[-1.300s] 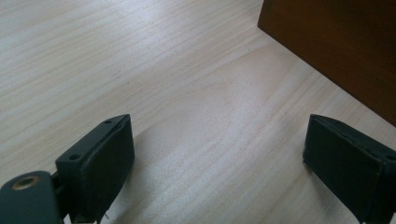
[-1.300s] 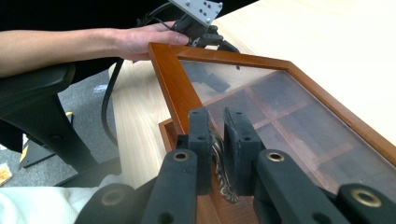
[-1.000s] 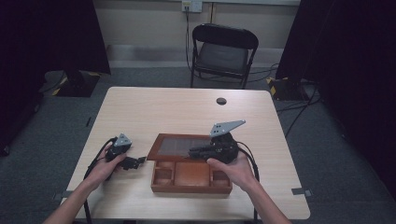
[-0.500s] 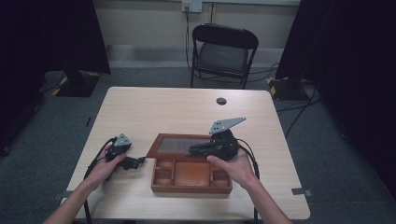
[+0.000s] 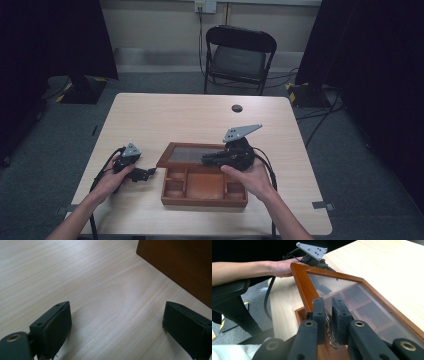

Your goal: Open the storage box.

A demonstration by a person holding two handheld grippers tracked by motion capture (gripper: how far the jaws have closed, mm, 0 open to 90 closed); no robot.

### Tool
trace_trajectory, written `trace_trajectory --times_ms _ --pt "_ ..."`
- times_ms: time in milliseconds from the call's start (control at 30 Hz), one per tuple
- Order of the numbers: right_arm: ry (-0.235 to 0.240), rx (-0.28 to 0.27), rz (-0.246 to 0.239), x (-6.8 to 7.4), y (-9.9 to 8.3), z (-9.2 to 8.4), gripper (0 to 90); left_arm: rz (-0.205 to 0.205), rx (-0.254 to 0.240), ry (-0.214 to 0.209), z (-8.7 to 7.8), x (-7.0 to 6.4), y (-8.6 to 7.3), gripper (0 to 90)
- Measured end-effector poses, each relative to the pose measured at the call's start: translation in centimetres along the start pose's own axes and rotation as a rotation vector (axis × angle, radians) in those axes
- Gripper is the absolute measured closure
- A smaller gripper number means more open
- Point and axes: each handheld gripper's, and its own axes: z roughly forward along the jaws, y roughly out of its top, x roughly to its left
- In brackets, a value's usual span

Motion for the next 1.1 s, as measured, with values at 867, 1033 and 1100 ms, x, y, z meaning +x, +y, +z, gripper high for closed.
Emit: trace_trajectory --times_ms 867,1033,1100 --pt "-0.013 -0.027 0.02 -0.9 1.3 -0.5 82.6 0.009 0.005 0.002 0.0 0.1 0.0 7.8" --pt "-0.017 -0.028 0.022 -0.9 1.5 -0.6 82.6 0.009 0.005 0.003 0.0 0.1 0.0 7.8" --pt "-0.018 -0.029 0.023 -1.0 1.5 -0.6 82.6 0.004 0.004 0.001 0.0 0.0 0.0 7.8"
